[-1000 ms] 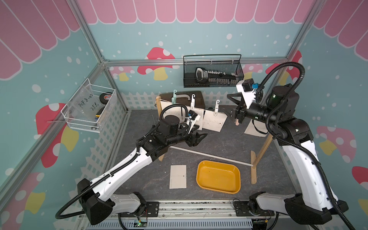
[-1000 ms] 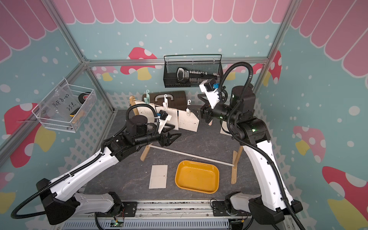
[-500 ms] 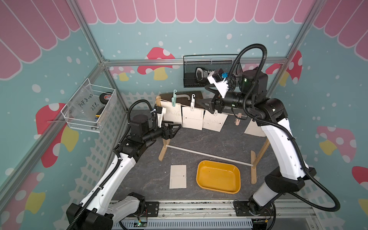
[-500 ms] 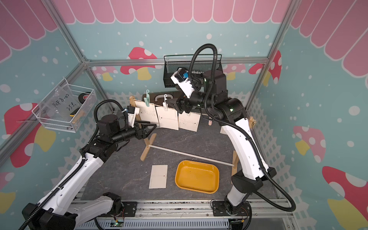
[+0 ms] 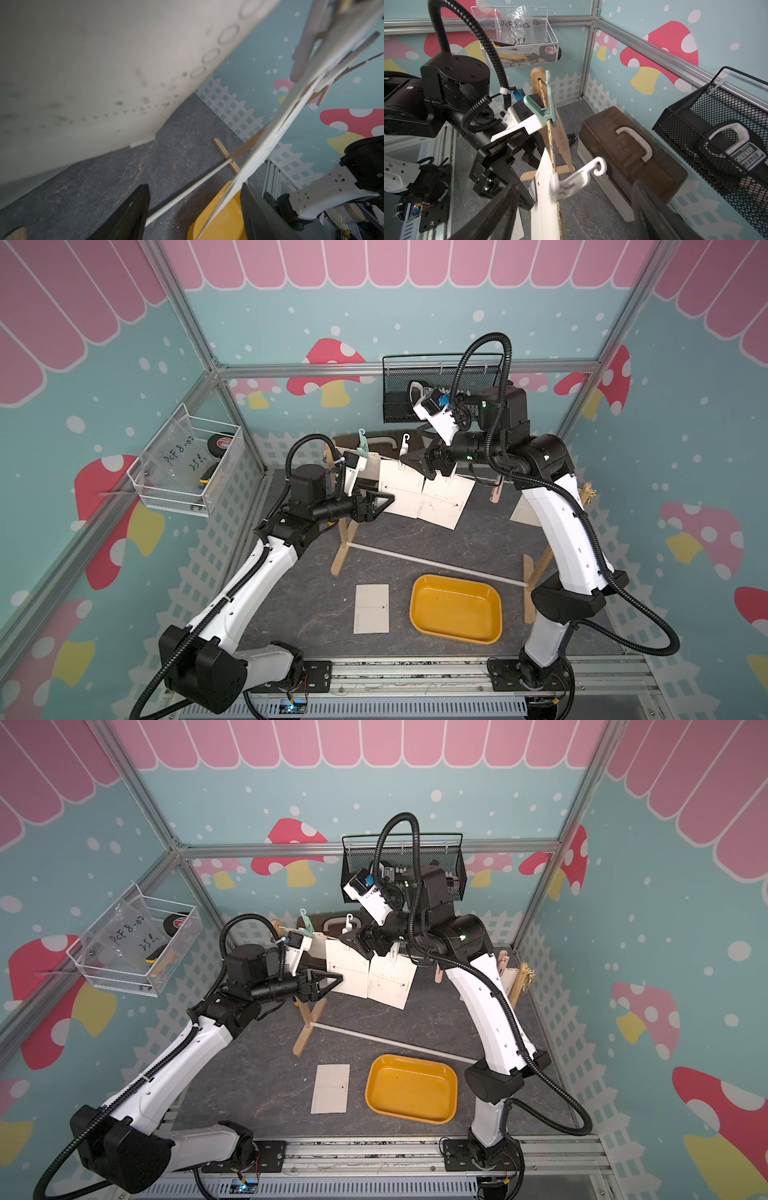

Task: Remove the postcards from the strings
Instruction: Pinch the postcard on the clothesline.

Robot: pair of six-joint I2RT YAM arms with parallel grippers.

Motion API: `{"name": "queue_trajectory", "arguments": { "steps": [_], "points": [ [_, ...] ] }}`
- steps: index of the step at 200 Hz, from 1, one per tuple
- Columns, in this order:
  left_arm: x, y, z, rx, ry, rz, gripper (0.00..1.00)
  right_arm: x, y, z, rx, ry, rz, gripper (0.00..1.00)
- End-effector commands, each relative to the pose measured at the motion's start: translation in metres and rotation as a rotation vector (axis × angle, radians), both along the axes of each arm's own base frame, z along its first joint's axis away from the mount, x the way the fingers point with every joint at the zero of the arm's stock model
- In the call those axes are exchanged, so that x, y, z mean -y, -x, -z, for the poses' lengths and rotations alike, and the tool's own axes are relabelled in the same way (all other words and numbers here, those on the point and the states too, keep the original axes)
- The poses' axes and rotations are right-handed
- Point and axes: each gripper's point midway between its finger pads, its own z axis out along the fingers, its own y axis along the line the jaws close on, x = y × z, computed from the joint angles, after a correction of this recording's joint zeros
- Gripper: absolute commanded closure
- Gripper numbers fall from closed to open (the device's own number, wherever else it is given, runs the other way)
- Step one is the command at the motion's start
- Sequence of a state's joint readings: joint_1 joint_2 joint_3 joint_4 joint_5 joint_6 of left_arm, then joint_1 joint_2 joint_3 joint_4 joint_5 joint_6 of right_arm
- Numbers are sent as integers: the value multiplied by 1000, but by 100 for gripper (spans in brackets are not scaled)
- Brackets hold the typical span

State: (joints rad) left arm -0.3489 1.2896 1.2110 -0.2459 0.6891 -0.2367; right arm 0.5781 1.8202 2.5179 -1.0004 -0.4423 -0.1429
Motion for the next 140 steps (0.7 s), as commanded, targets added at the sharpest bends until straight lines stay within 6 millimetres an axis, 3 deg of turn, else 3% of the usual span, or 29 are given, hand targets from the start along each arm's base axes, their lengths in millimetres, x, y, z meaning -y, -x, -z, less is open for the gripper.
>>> {"name": "queue_trajectory", "arguments": {
  "steps": [1, 80, 140],
  "points": [
    [9, 0, -15, 74, -10, 36, 28, 1, 8, -7, 35, 11, -18, 15],
    [8, 17, -28, 121, 49, 60, 63, 1, 3, -12, 36, -6, 5, 14],
    [9, 16, -24, 109, 51, 65, 76, -11, 1, -1, -2, 5, -16, 17]
  ]
}}
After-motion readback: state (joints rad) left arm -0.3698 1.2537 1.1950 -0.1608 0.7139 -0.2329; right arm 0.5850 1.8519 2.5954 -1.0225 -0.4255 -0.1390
